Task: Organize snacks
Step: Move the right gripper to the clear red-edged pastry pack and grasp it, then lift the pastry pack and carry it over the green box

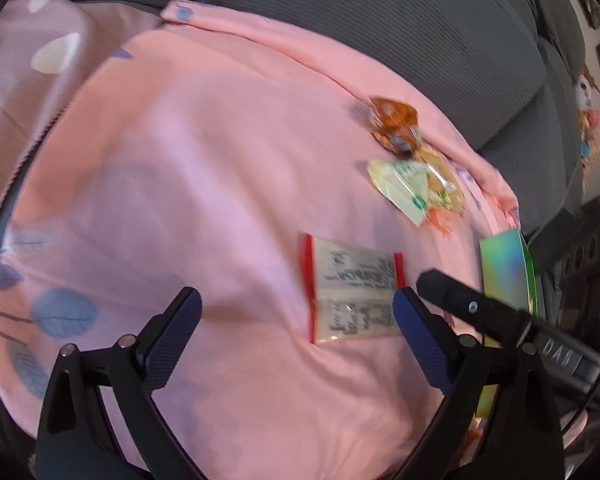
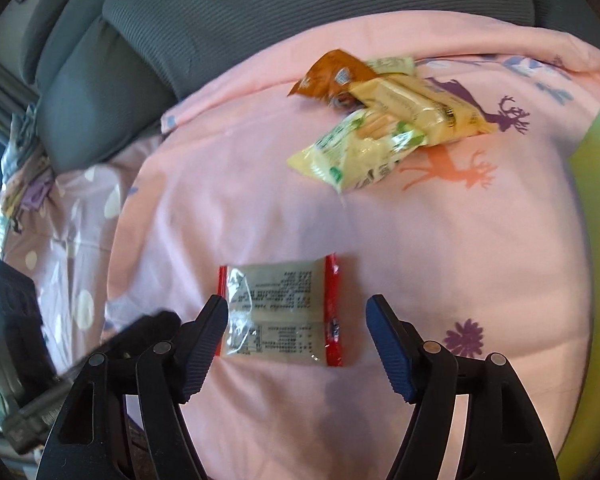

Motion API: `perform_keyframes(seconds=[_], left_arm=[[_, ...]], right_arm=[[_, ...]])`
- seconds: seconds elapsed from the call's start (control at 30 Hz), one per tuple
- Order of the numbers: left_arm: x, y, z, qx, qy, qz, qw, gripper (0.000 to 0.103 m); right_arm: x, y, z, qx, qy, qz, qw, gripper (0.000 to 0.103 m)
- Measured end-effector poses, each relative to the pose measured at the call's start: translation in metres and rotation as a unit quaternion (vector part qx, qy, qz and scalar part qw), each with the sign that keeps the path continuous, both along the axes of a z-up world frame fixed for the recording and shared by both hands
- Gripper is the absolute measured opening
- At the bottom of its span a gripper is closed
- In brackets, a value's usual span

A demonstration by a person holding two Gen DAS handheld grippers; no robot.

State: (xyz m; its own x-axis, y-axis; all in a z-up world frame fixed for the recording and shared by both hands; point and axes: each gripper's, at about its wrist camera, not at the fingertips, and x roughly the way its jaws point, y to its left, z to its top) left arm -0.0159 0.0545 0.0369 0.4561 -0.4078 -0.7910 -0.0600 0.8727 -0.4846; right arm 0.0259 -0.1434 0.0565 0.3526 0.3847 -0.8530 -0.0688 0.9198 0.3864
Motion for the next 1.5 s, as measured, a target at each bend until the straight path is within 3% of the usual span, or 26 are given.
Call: perform_keyframes(seconds=[0.1, 0.17, 0.37, 0.47, 0.5, 0.57, 0.67, 0.87, 1.03, 1.27, 1.5], left_arm=[[0.001, -0.011, -0.003, 0.001, 0.004, -0.02, 0.9998, 0.09], [0.001, -0.019, -0.007, 0.001, 0.009, -0.03, 0.9995, 0.082], [0.006, -0.028, -0.014, -0.011, 0.01, -0.043, 0.999, 0.079], [0.005, -0.031, -0.015, -0.024, 0.01, -0.053, 0.9982, 0.066], [0.004, -0.034, -0.015, -0.02, 0.009, -0.056, 0.9982, 0.065], [0.002, -0.039, -0.014, -0.005, 0.003, -0.064, 0.9979, 0.049], [0.0, -0.047, -0.013, 0.024, -0.005, -0.067, 0.9975, 0.042], [-0.003, -0.05, -0.009, 0.028, -0.022, -0.07, 0.9969, 0.04], [-0.006, -0.052, -0.002, 0.018, -0.044, -0.074, 0.9961, 0.04], [-0.013, -0.055, 0.012, 0.036, -0.089, -0.074, 0.9926, 0.04], [-0.014, -0.055, 0.015, 0.03, -0.098, -0.076, 0.9918, 0.04]], right_arm=[[0.005, -0.007, -0.007, 0.032, 0.013, -0.01, 0.999, 0.072], [0.005, -0.009, -0.008, 0.042, 0.013, -0.009, 0.999, 0.072], [0.013, -0.003, -0.021, 0.035, 0.016, -0.009, 0.999, 0.072], [0.016, -0.002, -0.028, 0.055, 0.027, -0.014, 0.998, 0.072], [0.016, -0.001, -0.028, 0.054, 0.024, -0.012, 0.998, 0.072], [0.016, 0.005, -0.028, 0.065, 0.026, 0.003, 0.998, 0.066], [0.014, 0.015, -0.03, 0.056, 0.026, 0.015, 0.998, 0.065], [0.008, 0.019, -0.022, 0.036, 0.011, 0.017, 0.999, 0.065], [-0.001, 0.022, -0.002, 0.009, -0.044, 0.013, 0.999, 0.065], [-0.009, 0.027, 0.011, -0.009, -0.081, 0.012, 0.997, 0.066], [-0.015, 0.03, 0.018, -0.026, -0.1, 0.005, 0.995, 0.066]])
